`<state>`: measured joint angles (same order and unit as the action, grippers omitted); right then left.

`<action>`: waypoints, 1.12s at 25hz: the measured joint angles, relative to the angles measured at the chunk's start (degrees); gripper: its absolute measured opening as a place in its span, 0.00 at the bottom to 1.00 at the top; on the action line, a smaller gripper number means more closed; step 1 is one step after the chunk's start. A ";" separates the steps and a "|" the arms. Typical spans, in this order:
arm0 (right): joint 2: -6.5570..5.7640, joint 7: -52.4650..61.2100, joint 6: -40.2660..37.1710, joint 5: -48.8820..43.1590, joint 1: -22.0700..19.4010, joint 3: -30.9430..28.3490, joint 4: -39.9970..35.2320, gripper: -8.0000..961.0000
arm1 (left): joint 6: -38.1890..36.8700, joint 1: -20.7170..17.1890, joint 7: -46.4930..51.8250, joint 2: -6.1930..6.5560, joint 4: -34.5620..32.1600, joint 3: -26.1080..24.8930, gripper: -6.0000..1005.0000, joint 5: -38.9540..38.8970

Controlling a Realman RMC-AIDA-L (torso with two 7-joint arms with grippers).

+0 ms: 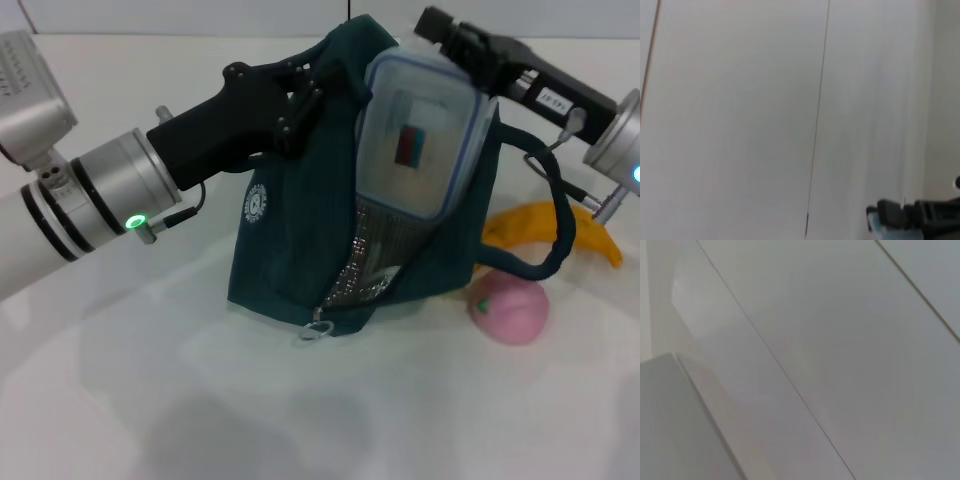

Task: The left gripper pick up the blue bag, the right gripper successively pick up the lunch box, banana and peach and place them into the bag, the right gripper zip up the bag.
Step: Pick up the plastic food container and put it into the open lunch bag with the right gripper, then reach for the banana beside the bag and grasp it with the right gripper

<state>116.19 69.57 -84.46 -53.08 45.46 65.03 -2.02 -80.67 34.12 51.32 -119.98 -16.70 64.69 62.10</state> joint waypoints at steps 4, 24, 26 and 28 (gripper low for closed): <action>0.00 1.06 0.55 0.35 0.44 -0.14 0.86 0.10 | 0.32 0.57 -0.05 -0.15 0.53 -0.07 0.05 -0.10; -1.71 1.05 5.70 -2.75 -20.52 5.33 -32.11 0.45 | 0.69 -1.39 -0.17 -0.02 0.52 -0.09 0.05 -1.38; -1.33 -0.31 7.46 -3.05 -26.00 2.65 -38.60 0.46 | 0.69 -2.04 -0.18 0.04 0.50 -0.10 0.05 -1.39; -1.18 -1.57 7.71 -3.03 -29.41 0.88 -42.15 0.47 | 0.72 -2.89 -0.49 0.07 0.46 -0.10 0.05 -1.41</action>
<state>115.01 68.00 -76.75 -56.12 16.05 65.91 -44.17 -79.95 31.24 50.83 -119.91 -16.24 64.59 60.69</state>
